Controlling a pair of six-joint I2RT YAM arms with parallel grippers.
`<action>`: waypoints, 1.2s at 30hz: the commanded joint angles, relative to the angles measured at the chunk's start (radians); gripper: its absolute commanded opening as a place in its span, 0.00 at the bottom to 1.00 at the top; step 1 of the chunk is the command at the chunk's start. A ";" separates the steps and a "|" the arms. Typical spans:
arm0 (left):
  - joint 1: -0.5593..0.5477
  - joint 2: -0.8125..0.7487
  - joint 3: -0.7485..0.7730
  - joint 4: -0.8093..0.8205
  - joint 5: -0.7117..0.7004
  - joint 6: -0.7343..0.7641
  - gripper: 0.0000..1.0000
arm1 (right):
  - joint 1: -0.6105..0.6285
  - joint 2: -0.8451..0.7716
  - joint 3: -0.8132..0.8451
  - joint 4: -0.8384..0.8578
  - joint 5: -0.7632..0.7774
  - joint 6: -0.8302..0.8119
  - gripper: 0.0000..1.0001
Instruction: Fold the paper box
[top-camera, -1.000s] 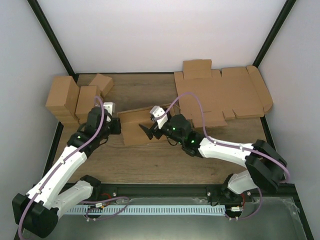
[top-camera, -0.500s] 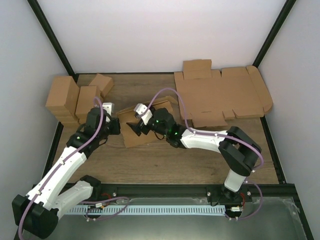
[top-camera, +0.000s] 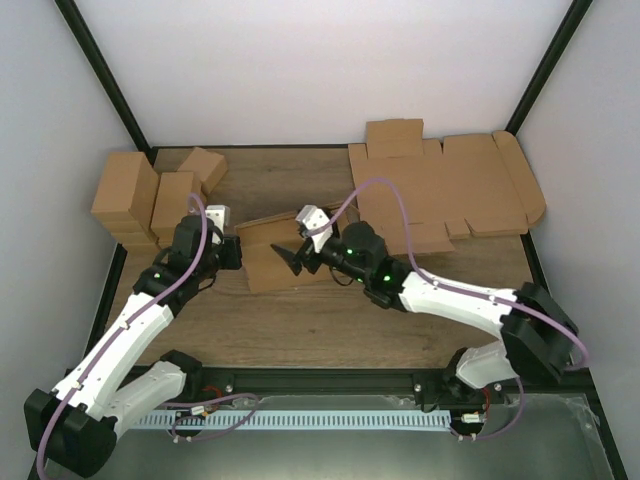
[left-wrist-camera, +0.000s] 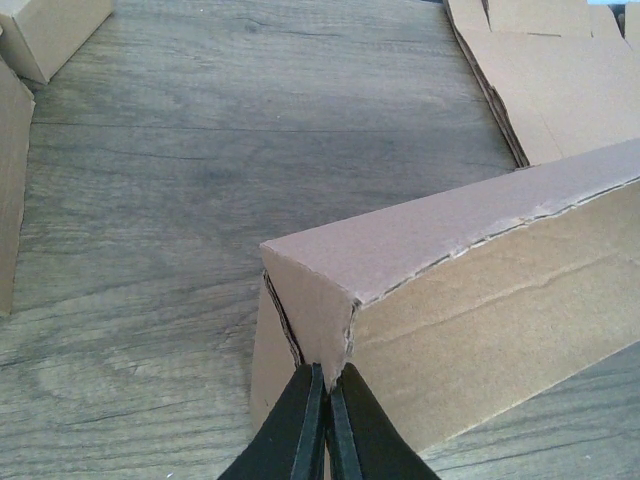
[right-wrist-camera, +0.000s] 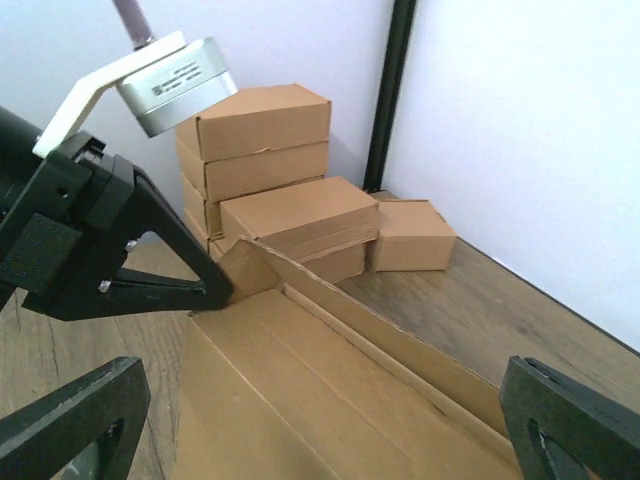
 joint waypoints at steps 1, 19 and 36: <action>-0.003 -0.017 -0.002 0.020 0.020 0.015 0.04 | -0.044 -0.115 -0.059 -0.063 0.094 0.117 1.00; -0.003 -0.035 -0.001 0.014 0.029 0.034 0.04 | -0.310 -0.396 -0.175 -0.272 -0.122 0.251 1.00; -0.003 -0.039 -0.003 0.017 0.011 0.053 0.04 | -0.138 -0.230 -0.128 -0.124 -0.020 0.049 1.00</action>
